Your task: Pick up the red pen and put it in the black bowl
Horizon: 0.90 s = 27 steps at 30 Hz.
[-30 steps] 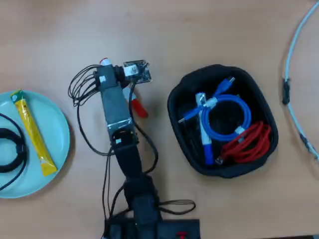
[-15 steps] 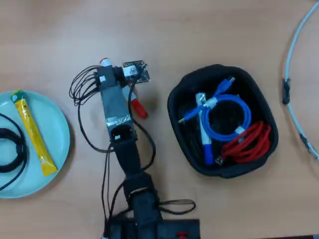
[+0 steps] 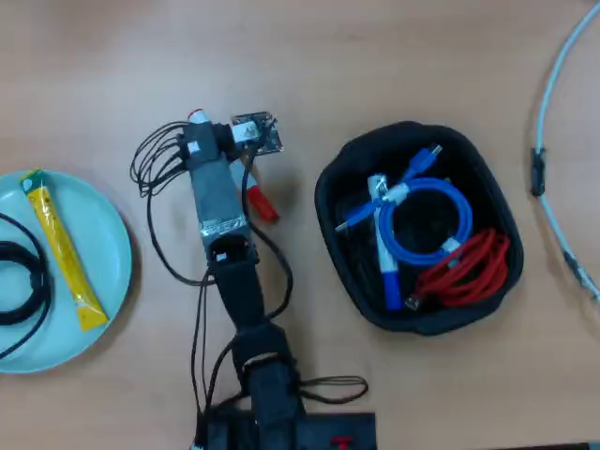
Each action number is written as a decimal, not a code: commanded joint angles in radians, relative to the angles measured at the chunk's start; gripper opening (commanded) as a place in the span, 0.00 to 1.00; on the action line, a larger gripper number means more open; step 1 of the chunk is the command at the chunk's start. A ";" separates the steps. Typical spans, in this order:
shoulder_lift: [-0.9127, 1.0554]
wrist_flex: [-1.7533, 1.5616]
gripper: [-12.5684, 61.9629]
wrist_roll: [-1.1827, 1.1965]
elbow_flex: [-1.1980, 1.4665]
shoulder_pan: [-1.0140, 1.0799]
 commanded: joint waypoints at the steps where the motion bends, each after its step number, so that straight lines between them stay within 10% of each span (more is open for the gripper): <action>1: 0.000 -0.043 0.64 0.012 -0.035 0.003; 5: -0.005 -0.037 0.52 0.017 -0.035 0.005; 11: -0.006 -0.005 0.08 0.037 -0.034 -0.002; 27: -0.003 0.189 0.08 0.153 -0.032 0.006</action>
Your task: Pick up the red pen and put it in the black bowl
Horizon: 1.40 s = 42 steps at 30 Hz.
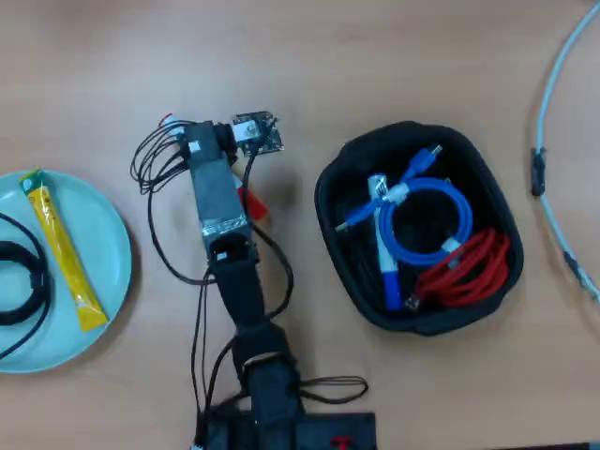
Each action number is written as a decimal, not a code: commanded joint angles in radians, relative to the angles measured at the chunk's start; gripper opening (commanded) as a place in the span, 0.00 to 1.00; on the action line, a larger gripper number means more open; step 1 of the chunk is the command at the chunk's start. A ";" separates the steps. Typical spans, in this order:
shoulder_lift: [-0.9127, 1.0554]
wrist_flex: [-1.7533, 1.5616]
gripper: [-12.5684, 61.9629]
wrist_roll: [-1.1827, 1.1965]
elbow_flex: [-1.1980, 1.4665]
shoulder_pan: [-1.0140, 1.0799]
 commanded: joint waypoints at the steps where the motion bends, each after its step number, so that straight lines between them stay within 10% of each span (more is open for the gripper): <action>1: 0.005 0.140 0.08 0.084 -0.028 0.002; 25: 0.459 0.413 0.08 0.094 -0.014 0.015; 42: 0.723 0.410 0.08 -0.397 -0.032 0.164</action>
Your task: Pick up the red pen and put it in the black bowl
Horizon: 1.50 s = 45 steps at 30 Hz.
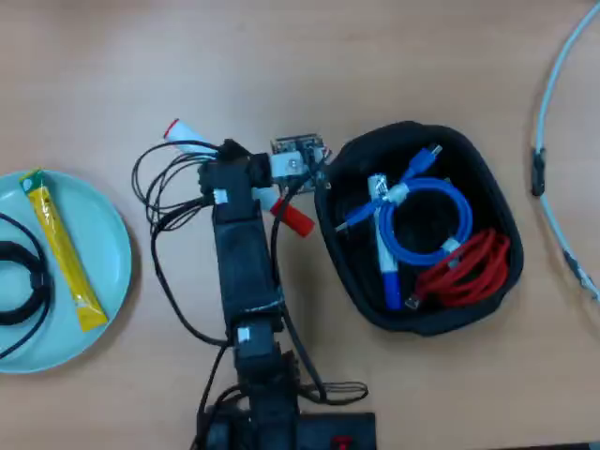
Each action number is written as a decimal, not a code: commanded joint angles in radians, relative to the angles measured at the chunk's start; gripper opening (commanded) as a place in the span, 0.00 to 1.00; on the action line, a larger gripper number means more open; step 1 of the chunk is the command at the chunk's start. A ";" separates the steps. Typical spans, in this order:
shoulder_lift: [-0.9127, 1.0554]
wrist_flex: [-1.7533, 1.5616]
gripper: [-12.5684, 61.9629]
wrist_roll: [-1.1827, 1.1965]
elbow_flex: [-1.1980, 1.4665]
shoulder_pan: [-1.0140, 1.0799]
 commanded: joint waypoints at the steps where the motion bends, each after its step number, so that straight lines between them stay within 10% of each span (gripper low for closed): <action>1: 0.066 0.060 0.08 -0.091 -0.057 0.028; 18: 0.117 0.038 0.08 -0.844 -0.052 0.137; 45: -0.112 -0.158 0.08 -0.942 -0.049 0.647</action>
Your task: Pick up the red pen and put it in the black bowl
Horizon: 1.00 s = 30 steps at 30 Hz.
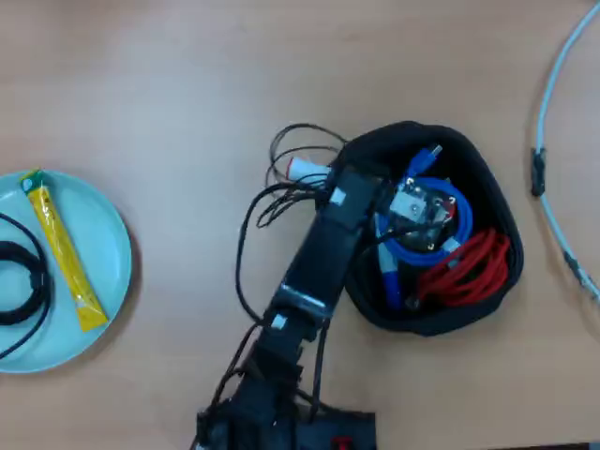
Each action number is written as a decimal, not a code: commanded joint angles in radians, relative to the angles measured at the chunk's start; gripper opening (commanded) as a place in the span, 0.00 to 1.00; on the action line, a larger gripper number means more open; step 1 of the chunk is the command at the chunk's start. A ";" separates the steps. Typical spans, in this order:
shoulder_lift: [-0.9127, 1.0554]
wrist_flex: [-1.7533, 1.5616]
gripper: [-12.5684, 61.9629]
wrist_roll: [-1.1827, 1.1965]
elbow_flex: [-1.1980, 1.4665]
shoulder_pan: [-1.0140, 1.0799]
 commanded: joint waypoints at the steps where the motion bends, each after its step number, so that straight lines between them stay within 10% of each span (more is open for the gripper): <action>1: -0.040 -0.072 0.08 -0.014 -0.048 0.035; 30: -0.301 -0.130 0.09 0.031 -0.060 0.104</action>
